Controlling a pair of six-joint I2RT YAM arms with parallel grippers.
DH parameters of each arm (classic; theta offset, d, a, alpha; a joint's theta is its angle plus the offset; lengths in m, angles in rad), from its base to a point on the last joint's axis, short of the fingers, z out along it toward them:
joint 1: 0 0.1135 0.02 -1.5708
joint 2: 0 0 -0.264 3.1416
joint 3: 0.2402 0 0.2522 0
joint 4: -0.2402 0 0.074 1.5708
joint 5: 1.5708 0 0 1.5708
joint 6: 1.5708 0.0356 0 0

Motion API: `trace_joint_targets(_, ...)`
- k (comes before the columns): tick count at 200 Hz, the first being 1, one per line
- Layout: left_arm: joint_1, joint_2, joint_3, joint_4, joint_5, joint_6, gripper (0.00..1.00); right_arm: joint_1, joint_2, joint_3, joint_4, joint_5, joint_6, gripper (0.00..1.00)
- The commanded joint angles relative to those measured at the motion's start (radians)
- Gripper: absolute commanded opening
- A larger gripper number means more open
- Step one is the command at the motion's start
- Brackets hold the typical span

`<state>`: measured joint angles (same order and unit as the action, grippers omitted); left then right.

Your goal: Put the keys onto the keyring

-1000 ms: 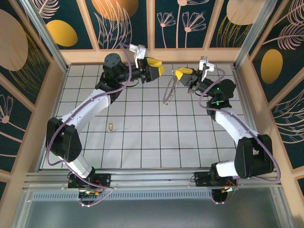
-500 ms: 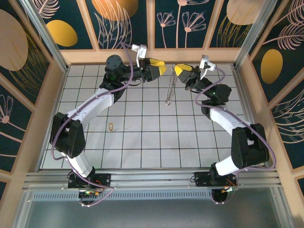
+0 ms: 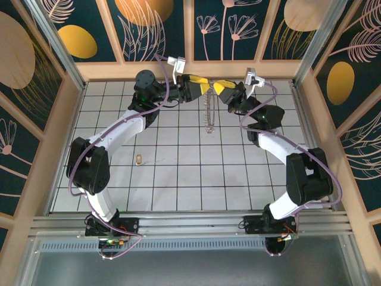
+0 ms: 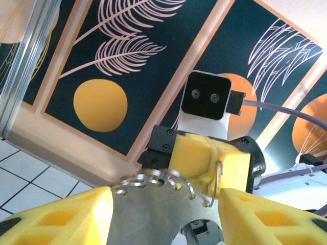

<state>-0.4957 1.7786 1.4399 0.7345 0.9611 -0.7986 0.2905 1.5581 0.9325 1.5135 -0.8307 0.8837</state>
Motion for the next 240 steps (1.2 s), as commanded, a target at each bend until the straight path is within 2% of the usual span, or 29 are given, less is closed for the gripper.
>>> trace_joint_targets(1,-0.001,-0.001,0.03,0.073,0.021,-0.021,0.56,0.011,0.006,0.038,0.087,0.005,0.023,0.0)
trace_joint_targets(65,-0.004,-0.013,0.011,0.109,0.031,-0.037,0.54,0.022,0.02,0.042,0.079,0.004,0.023,0.0)
trace_joint_targets(170,-0.007,-0.031,-0.016,0.06,0.068,0.019,0.35,0.024,0.035,0.047,0.062,0.007,0.018,0.0)
trace_joint_targets(185,-0.008,-0.031,-0.016,0.052,0.081,0.03,0.27,0.024,0.035,0.048,0.06,0.007,0.018,0.0)
trace_joint_targets(240,-0.01,-0.013,0.008,0.037,0.082,0.038,0.25,0.026,0.035,0.048,0.048,-0.004,0.016,0.0)
